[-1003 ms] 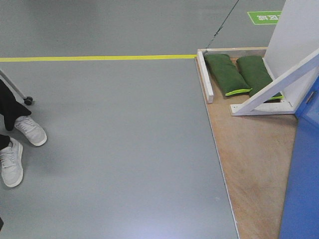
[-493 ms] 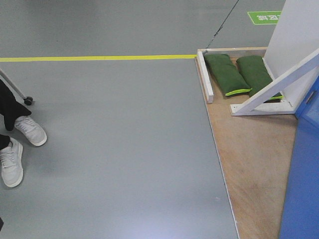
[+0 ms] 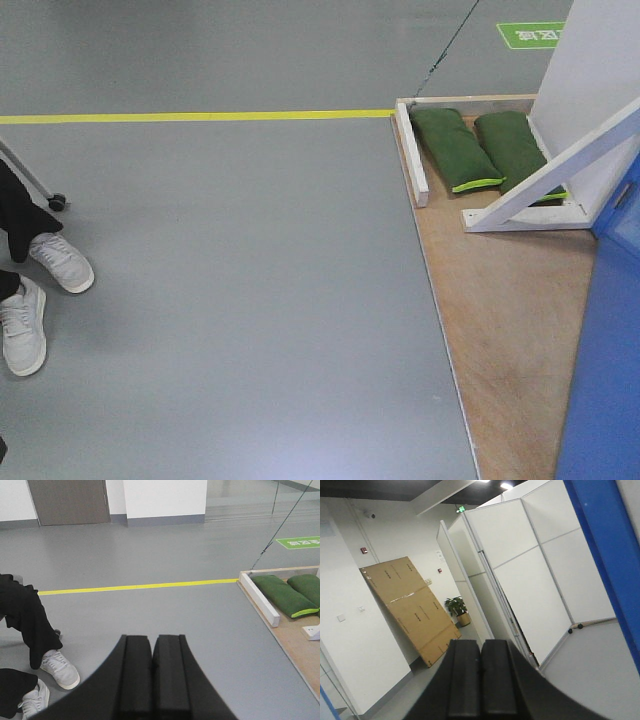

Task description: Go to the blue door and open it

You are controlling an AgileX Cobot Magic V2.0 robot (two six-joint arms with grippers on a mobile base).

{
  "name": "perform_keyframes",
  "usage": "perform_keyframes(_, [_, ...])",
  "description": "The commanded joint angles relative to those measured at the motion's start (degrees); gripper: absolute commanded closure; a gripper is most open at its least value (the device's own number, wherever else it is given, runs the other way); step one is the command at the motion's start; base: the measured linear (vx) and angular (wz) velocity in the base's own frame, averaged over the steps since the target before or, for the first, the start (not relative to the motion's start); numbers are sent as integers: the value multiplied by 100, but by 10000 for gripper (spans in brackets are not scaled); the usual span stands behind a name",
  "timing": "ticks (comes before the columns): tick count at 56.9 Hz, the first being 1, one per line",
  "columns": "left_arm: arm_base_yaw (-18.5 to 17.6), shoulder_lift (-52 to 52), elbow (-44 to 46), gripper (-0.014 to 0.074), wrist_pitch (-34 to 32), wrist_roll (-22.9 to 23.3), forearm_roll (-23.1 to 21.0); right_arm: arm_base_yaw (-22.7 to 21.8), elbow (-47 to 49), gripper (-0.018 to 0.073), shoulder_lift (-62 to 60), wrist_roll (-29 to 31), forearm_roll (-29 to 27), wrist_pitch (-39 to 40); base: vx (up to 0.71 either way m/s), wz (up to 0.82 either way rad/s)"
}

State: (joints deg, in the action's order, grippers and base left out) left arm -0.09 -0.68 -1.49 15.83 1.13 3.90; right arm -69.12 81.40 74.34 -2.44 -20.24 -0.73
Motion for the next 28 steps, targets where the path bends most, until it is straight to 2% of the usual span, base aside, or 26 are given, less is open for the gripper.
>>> perform_keyframes(1, [-36, -68, 149, 524, -489, 39, -16, 128, 157, 547, -155, 15, -57, 377, 0, 0])
perform_keyframes(21, [-36, -68, 149, 524, -489, 39, -16, 1011, 157, 547, -161, 43, -20, 171, 0, 0])
perform_keyframes(28, [-36, -68, 149, 524, -489, 39, -16, 1325, 157, 547, -275, 43, 179, 135, 0, 0])
